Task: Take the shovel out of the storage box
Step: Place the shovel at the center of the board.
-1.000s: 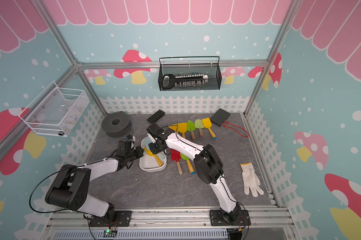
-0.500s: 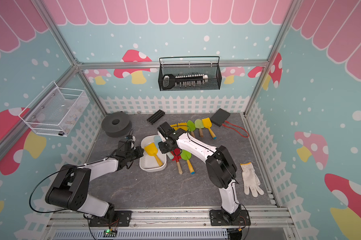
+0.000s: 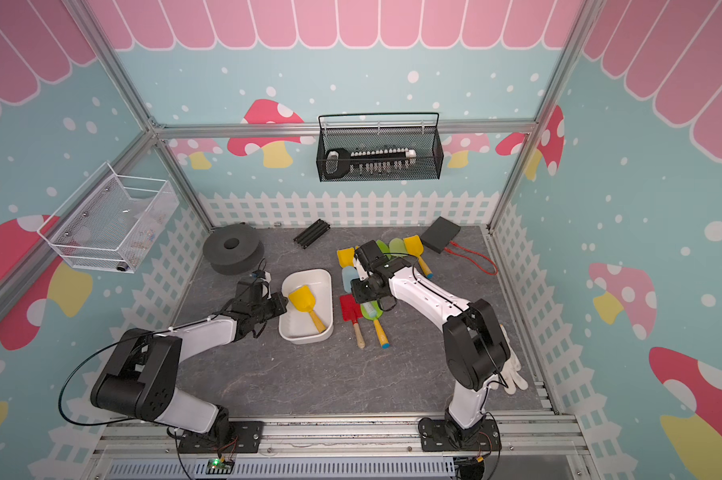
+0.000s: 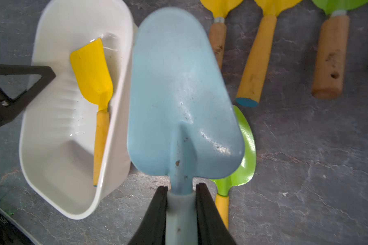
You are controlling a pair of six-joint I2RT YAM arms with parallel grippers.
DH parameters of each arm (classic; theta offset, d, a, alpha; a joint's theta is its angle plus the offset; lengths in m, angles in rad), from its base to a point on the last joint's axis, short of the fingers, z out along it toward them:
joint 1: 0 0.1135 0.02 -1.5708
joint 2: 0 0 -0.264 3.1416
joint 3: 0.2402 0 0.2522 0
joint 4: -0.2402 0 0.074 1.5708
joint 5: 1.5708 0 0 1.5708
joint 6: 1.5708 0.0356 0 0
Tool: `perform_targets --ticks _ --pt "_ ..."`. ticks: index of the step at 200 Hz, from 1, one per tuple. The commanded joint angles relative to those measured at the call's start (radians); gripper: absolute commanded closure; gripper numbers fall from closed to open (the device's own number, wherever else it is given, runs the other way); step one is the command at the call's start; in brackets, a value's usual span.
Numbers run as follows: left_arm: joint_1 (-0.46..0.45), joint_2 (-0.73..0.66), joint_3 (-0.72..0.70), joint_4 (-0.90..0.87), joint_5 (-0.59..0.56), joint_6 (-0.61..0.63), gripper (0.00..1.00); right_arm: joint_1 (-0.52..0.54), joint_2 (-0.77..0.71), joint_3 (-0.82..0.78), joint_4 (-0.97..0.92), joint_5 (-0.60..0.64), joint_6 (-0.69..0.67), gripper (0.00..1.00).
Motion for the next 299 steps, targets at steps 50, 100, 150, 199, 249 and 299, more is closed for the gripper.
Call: perform_targets --ticks 50,100,150,199,249,299 --pt "-0.002 0.015 0.004 -0.023 0.001 0.005 0.97 -0.126 -0.100 -0.152 0.008 -0.005 -0.087 0.84" --pt "-0.002 0.018 0.006 -0.023 0.003 0.006 0.97 -0.187 -0.102 -0.208 0.002 -0.025 -0.106 0.84" --pt "-0.002 0.014 0.007 -0.032 0.002 0.009 0.97 -0.218 -0.038 -0.202 0.005 -0.044 -0.082 0.84" --pt "-0.003 0.015 0.005 -0.027 0.001 0.007 0.97 -0.240 0.005 -0.205 0.005 -0.054 -0.064 0.84" --pt "-0.002 0.018 0.007 -0.026 0.003 0.006 0.97 -0.258 0.062 -0.190 0.014 -0.048 -0.044 0.84" --pt "-0.003 0.016 0.009 -0.031 0.002 0.009 0.97 -0.265 0.096 -0.179 0.035 -0.032 -0.035 0.84"
